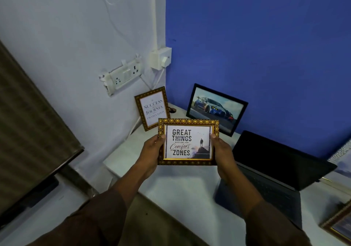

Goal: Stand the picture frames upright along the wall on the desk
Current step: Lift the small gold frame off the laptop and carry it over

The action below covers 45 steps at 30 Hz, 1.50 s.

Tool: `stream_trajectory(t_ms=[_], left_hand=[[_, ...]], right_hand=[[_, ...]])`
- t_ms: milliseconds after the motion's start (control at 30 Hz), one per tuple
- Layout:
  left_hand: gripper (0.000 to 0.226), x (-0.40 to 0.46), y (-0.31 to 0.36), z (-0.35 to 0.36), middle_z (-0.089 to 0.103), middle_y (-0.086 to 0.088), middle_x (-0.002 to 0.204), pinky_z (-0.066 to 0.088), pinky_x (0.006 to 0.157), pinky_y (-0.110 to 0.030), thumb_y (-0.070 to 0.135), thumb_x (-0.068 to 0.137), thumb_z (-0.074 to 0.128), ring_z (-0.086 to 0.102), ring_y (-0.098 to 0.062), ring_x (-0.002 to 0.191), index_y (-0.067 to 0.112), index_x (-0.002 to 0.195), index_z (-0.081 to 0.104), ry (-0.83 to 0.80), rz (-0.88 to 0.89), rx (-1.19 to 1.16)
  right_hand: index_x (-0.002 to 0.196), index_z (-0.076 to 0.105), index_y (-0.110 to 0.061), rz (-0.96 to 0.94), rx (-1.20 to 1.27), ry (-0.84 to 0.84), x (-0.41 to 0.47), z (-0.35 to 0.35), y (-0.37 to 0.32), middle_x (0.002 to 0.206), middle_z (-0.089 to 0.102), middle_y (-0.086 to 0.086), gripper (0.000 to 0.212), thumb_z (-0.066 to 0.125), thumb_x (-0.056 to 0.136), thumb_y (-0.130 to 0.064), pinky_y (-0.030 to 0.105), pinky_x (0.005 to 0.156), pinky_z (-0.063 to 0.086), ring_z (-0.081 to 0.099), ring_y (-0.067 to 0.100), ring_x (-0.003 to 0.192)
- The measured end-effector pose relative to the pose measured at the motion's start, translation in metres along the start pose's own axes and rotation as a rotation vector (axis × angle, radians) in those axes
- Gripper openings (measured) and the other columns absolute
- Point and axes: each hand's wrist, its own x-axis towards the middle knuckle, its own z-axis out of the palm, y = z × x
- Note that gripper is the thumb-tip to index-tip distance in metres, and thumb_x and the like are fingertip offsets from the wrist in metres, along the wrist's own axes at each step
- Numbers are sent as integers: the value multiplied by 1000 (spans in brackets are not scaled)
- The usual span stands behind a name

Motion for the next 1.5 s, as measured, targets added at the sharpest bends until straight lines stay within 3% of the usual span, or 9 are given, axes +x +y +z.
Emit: stream_trajectory(t_ms=[133, 300, 600, 767, 933, 1067, 1200, 1333, 1500], left_hand=[[60, 18, 0, 4, 70, -11, 131, 45, 108, -60, 62, 100, 34, 67, -33, 120, 25, 139, 61, -58, -199, -183], [85, 41, 11, -1, 62, -16, 141, 37, 115, -59, 82, 89, 32, 59, -38, 130, 20, 140, 61, -184, -351, -208], [91, 73, -2, 4, 57, -19, 145, 30, 119, -60, 82, 84, 44, 54, -41, 134, 13, 141, 59, -237, -486, -320], [94, 105, -9, 3, 59, -16, 144, 31, 118, -61, 88, 82, 33, 55, -41, 134, 19, 140, 61, -284, -531, -273], [92, 145, -19, -2, 53, -14, 151, 26, 121, -59, 86, 85, 31, 49, -38, 139, 20, 144, 56, -315, -610, -319], [89, 170, -21, -12, 55, -16, 148, 31, 119, -56, 81, 88, 30, 53, -37, 136, 16, 144, 57, -325, -618, -412], [91, 203, -22, -21, 51, -18, 152, 27, 120, -60, 81, 88, 32, 49, -40, 139, 14, 146, 53, -303, -561, -484], [85, 234, -20, -28, 59, -18, 144, 37, 113, -58, 78, 90, 33, 57, -38, 132, 15, 137, 63, -244, -523, -405], [78, 261, -34, -33, 68, -18, 132, 42, 109, -55, 70, 96, 26, 68, -32, 118, 16, 112, 80, -199, -532, -287]], right_hand=[[112, 75, -21, -3, -20, -29, 21, -6, 1, 98, 82, 4, 40, 50, 102, -50, 49, 91, 60, 79, 26, 89], [115, 74, -23, -17, -34, -103, 50, -2, -9, 103, 81, 4, 41, 46, 103, -50, 40, 86, 62, 79, 22, 88], [112, 74, -21, 81, -64, -166, 90, -10, 9, 100, 82, 4, 42, 45, 103, -50, 50, 92, 60, 79, 24, 90], [104, 74, -21, 93, -86, -138, 109, -6, 12, 95, 81, 1, 41, 45, 104, -48, 36, 81, 60, 77, 25, 93], [104, 75, -23, 152, -109, -118, 133, 3, 23, 99, 81, 1, 45, 45, 101, -56, 44, 94, 58, 76, 23, 96], [106, 74, -22, 146, -106, -119, 151, 13, 16, 98, 81, 4, 47, 45, 101, -58, 43, 94, 58, 77, 25, 94], [113, 75, -28, 137, -95, -145, 172, 27, 12, 108, 80, 0, 57, 49, 89, -73, 44, 96, 58, 77, 21, 100], [125, 63, -33, 106, -171, -173, 191, 37, 17, 118, 75, -9, 51, 55, 89, -69, 43, 103, 54, 73, 8, 106], [133, 49, -37, 171, -363, -222, 201, 35, 32, 127, 67, -10, 64, 57, 82, -76, 38, 105, 48, 65, 11, 114]])
